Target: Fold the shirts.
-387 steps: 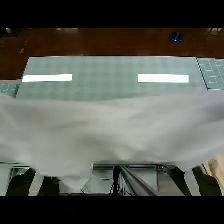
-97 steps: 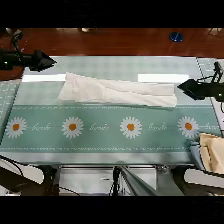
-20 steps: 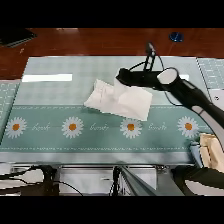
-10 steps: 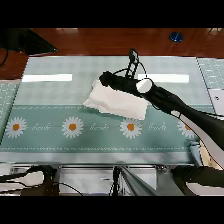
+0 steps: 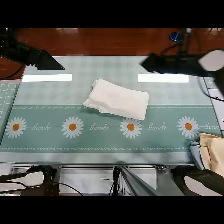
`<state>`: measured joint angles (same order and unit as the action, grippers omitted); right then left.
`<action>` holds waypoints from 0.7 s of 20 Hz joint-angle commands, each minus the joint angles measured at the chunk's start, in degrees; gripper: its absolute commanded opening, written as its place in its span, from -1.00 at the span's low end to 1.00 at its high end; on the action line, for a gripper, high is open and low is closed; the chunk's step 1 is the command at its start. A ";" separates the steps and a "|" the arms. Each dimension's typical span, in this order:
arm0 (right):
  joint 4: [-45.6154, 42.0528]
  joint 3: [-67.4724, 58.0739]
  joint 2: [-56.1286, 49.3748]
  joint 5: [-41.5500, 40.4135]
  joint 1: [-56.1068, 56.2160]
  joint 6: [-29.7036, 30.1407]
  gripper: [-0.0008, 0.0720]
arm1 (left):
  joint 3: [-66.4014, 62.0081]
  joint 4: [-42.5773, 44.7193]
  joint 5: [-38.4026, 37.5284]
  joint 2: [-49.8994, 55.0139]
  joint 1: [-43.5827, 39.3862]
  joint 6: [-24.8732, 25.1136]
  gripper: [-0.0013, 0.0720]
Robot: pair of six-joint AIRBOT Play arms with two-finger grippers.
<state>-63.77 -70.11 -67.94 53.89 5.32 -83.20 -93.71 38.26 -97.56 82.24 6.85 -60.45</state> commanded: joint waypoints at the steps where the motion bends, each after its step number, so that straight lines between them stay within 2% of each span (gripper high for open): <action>1: -19.10 3.93 3.48 22.23 -15.96 -1.36 0.19 | 2.67 12.09 2.93 0.04 -0.04 -1.84 -0.90; 2: -13.73 7.30 3.45 21.81 -19.23 0.15 0.20 | 3.61 15.10 4.20 0.04 -0.09 -1.84 -0.89; 3: -6.21 11.61 3.45 19.74 -21.94 1.60 0.35 | 4.59 17.46 5.09 0.04 -0.09 -1.84 -0.84; 4: 1.27 16.06 3.45 16.65 -23.45 2.89 0.55 | 5.86 18.97 5.81 0.04 -0.09 -1.84 -0.45; 5: 7.02 19.91 3.17 13.44 -23.78 3.48 0.66 | 7.15 19.91 6.34 0.07 -0.09 -1.88 0.07; 6: 11.65 23.10 2.40 10.47 -23.65 4.31 0.66 | 8.48 20.57 6.99 0.20 -0.09 -2.40 0.27; 9: 24.70 29.24 -3.08 4.50 -20.85 9.07 0.65 | 11.54 21.64 7.15 1.60 -0.09 -4.24 0.27; 12: 34.71 29.53 -9.97 -0.07 -13.55 13.77 0.65 | 12.81 21.79 7.17 2.60 -0.09 -5.03 0.26; 14: 42.18 29.51 -13.57 -6.36 -7.54 15.45 0.65 | 12.92 21.79 7.15 2.64 -0.09 -5.01 0.26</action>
<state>-34.17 -41.95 -76.62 54.98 -8.29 -71.70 -81.73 59.16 -90.35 84.42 6.81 -64.90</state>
